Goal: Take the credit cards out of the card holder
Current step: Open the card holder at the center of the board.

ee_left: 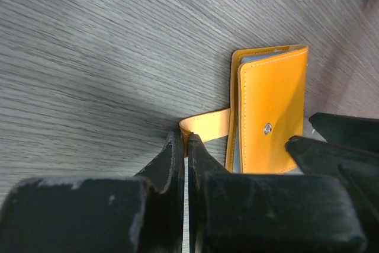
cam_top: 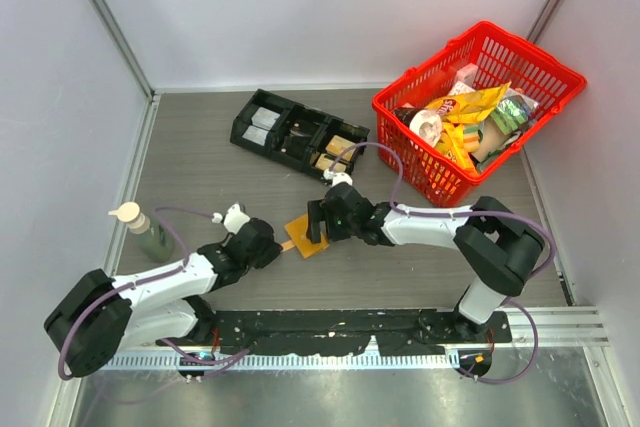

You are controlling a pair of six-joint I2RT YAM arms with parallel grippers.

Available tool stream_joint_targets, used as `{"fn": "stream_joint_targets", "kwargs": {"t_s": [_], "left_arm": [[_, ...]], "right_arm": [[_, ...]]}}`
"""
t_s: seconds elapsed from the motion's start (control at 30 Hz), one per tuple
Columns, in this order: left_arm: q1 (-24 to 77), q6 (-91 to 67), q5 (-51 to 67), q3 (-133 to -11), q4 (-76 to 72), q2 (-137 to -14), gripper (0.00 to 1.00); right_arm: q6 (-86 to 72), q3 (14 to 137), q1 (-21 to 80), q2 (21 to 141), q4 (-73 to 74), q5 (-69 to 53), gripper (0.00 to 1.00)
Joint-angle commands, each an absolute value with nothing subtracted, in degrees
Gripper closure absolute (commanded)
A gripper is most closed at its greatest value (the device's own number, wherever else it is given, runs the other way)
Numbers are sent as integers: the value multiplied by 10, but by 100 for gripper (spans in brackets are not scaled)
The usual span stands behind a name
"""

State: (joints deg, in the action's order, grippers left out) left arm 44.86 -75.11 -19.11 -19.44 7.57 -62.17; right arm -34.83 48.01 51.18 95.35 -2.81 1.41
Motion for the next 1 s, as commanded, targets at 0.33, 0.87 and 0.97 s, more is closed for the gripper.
{"fn": "stream_joint_targets", "kwargs": {"t_s": [0.33,0.87,0.97], "left_arm": [[449,-791,-187,-155,42,-572,100],[448,-777,-178,-154,67,-538,100],[448,-769,-182,-156,83,-530,100]], "right_arm": [[-212,637,648,991,192,230,10],[-198,697,694,1062,221,298,10],[-198,695,693,1051,230,326,14]]}}
